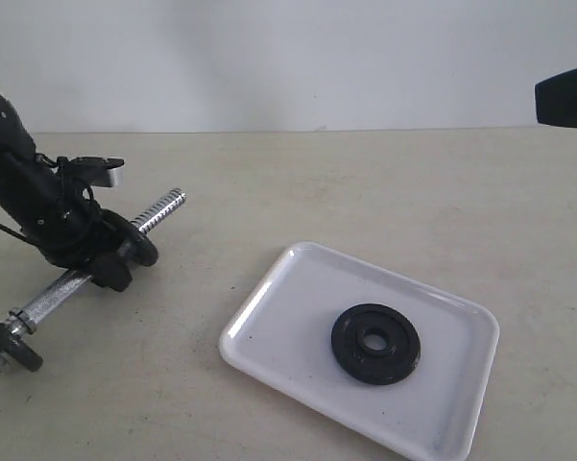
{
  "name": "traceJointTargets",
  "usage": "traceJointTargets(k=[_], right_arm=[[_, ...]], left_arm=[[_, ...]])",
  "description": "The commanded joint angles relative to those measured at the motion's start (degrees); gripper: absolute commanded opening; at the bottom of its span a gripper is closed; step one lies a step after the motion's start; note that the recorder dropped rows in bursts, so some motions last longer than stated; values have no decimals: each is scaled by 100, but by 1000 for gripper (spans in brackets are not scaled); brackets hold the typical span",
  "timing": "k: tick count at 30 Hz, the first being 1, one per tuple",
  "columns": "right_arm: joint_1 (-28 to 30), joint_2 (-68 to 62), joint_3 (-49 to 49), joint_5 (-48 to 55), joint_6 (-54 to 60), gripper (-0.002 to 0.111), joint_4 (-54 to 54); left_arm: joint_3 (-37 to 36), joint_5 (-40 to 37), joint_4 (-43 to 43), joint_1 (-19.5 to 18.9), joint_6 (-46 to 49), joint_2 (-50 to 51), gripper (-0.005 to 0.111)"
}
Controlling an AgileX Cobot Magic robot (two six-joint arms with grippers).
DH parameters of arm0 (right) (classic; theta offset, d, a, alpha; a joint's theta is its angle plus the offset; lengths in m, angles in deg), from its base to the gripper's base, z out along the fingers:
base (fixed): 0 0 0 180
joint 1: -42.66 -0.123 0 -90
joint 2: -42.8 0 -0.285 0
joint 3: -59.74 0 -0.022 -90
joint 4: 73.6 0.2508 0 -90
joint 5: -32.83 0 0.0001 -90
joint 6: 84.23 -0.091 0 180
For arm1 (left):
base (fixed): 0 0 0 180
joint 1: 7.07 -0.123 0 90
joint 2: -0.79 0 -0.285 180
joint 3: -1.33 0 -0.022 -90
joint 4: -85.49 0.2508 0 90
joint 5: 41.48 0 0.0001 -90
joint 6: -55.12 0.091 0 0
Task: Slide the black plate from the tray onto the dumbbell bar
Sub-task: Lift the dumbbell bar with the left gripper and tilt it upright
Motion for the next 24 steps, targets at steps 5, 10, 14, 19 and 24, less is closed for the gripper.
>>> traceJointTargets(k=[5, 10, 14, 19, 24], right_arm=[[5, -1, -13, 120, 10, 3, 17], [5, -1, -13, 120, 10, 3, 17], [5, -1, -13, 100, 23, 3, 17], [5, -1, -13, 100, 23, 3, 17], [5, -1, -13, 147, 24, 3, 17]], left_arm=[[-196, -1078, 1681, -4, -1099, 324, 9], [-196, -888, 1373, -4, -1172, 324, 53], [-196, -1087, 1379, -4, -1684, 271, 57], [-196, -1491, 1707, -4, -2239, 208, 56], [-196, -1217, 2300, -4, -2980, 208, 48]])
